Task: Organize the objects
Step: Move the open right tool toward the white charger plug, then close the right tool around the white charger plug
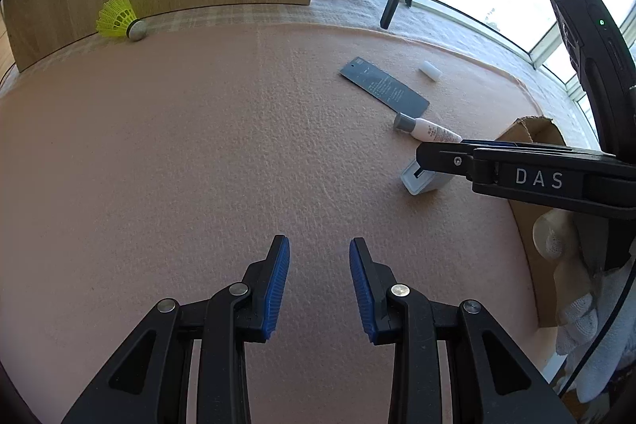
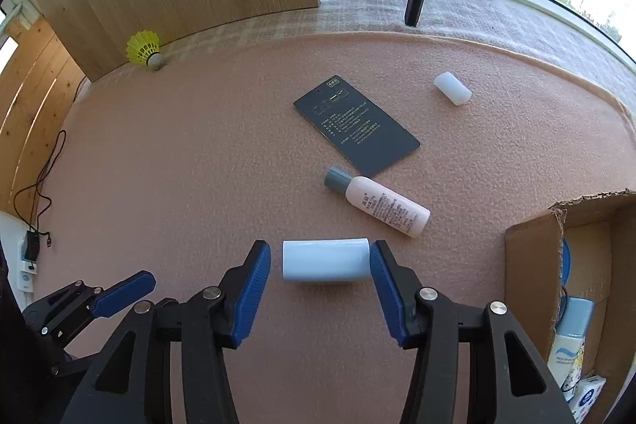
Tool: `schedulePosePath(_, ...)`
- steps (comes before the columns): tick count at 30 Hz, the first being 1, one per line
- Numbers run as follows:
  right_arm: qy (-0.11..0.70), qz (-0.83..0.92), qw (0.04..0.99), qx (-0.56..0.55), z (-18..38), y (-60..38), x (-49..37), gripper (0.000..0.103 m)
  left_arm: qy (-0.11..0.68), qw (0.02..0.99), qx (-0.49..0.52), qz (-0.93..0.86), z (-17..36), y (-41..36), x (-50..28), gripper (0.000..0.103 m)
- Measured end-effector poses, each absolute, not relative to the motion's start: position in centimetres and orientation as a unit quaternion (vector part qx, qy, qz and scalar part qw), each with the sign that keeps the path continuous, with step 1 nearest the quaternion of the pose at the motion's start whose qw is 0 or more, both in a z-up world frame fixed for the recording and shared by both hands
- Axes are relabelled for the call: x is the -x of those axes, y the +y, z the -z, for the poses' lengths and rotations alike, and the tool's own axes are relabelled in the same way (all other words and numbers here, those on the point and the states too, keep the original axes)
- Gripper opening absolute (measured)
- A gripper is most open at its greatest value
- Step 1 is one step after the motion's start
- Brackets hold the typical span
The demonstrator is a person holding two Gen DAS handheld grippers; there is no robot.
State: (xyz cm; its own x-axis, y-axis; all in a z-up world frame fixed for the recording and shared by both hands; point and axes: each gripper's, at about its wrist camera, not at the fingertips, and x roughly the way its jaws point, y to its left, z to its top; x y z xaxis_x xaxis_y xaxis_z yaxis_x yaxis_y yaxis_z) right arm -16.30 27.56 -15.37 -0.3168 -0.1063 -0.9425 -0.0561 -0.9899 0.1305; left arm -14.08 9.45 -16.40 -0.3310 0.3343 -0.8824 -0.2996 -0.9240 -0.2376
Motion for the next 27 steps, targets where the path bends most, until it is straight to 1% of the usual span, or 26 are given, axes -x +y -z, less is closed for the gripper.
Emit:
schedulePosePath(9,-0.098,0.801,0.014,-0.59,15.7,29.2,16.2,0.049,-0.023,0.197,0.547,-0.813,16.7,9.7,14.6,0.034)
schedulePosePath(15,-0.116,0.796,0.026,-0.593,16.2,29.0,16.6,0.049,-0.004,0.215,0.542,-0.812,16.6,11.6,14.9,0.034)
schedulePosePath(21,-0.142,0.792,0.015,-0.593,16.6,29.7,17.2,0.048,-0.007,0.218,0.544,-0.81,16.7,12.1,15.1,0.034)
schedulePosePath(23,-0.154,0.785,0.013,-0.6,17.0,30.2,17.2,0.044,-0.008,0.215,0.544,-0.811,16.7,11.9,15.2,0.034)
schedulePosePath(24,-0.158,0.781,0.013,-0.604,17.2,30.3,17.1,0.038,-0.01,0.215,0.544,-0.811,16.7,11.7,15.2,0.034)
schedulePosePath(27,-0.169,0.772,0.022,-0.613,17.4,30.5,16.3,0.029,-0.012,0.214,0.543,-0.812,16.6,11.4,15.4,0.034)
